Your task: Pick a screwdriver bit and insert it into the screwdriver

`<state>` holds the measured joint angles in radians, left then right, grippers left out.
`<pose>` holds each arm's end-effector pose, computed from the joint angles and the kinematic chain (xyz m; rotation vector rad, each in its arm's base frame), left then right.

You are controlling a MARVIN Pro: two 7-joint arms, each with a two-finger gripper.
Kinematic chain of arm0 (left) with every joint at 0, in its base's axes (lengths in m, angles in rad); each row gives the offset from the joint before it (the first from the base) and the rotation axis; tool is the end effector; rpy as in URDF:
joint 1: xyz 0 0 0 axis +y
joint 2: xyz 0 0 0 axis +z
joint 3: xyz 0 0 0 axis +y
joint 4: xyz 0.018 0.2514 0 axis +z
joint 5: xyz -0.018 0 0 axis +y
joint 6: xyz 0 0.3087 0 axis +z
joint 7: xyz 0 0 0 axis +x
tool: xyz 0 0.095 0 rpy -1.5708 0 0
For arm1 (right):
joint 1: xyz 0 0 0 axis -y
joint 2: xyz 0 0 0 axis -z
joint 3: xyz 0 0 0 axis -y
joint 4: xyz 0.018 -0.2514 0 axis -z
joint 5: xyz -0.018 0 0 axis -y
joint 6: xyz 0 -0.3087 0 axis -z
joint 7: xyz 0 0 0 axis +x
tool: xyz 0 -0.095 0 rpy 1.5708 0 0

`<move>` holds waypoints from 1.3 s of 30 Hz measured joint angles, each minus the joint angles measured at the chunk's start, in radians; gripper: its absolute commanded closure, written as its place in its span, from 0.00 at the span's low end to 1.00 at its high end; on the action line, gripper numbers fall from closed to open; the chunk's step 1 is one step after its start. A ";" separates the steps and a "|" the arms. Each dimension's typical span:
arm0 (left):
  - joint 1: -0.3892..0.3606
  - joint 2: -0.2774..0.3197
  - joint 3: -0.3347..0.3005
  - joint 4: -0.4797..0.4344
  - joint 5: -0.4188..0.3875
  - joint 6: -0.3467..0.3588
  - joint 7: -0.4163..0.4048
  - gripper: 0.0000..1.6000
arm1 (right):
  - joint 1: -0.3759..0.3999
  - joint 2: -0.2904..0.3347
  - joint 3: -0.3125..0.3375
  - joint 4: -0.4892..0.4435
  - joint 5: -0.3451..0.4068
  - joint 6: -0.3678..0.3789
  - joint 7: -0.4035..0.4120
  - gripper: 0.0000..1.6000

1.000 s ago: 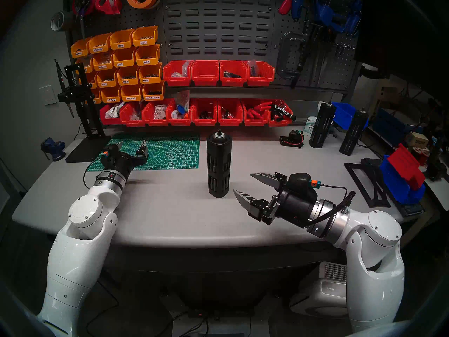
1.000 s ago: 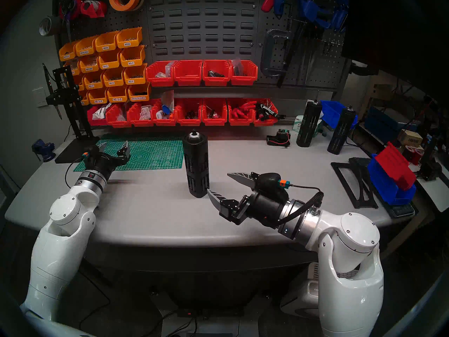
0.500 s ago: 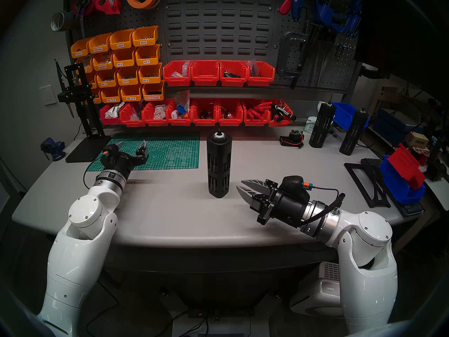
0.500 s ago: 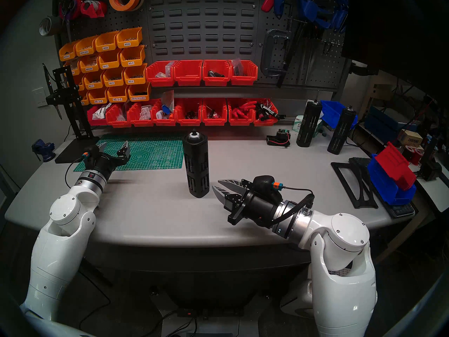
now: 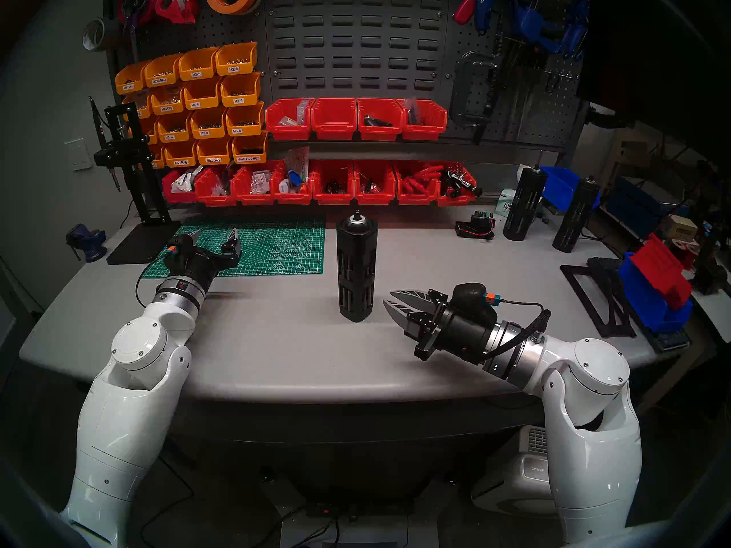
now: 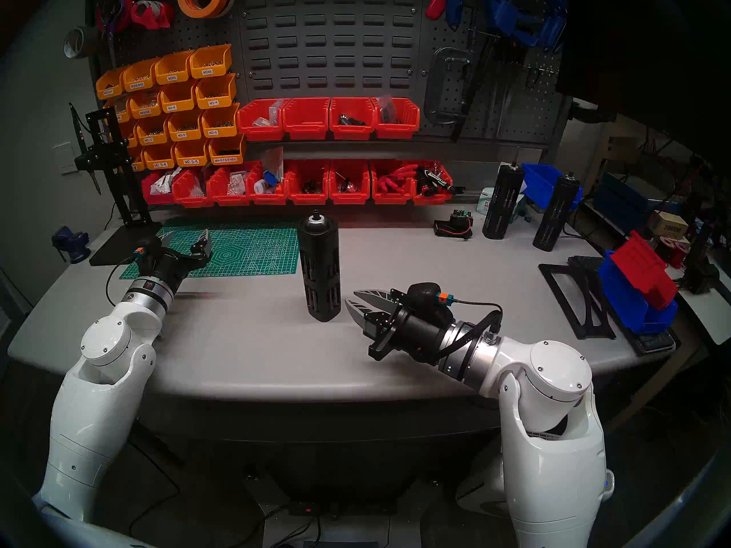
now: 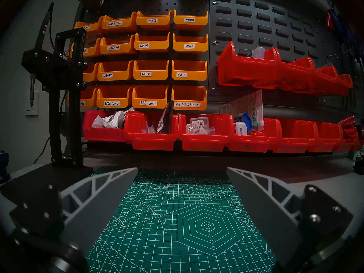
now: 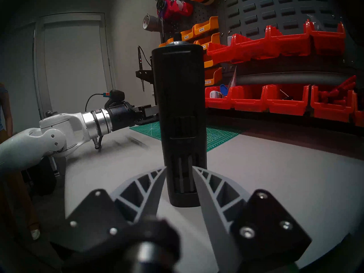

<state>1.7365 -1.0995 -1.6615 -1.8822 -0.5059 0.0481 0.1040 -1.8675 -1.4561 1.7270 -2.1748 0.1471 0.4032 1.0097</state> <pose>0.3828 0.1084 -0.1825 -2.1003 -0.0755 -2.3260 0.2977 0.0226 -0.1684 -1.7200 -0.8085 -1.5763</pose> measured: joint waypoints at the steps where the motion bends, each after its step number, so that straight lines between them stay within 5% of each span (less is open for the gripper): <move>1: 0.000 0.000 0.000 0.000 0.000 0.000 0.000 0.00 | 0.002 0.000 -0.001 0.003 -0.001 0.000 0.000 0.52; 39: 0.000 0.000 0.000 0.000 0.000 0.000 0.000 0.00 | 0.105 0.016 -0.078 0.104 -0.022 -0.002 -0.032 0.55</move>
<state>1.7365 -1.0996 -1.6615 -1.8822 -0.5057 0.0482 0.1040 -1.7627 -1.4402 1.6486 -2.0711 0.1254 0.4012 0.9778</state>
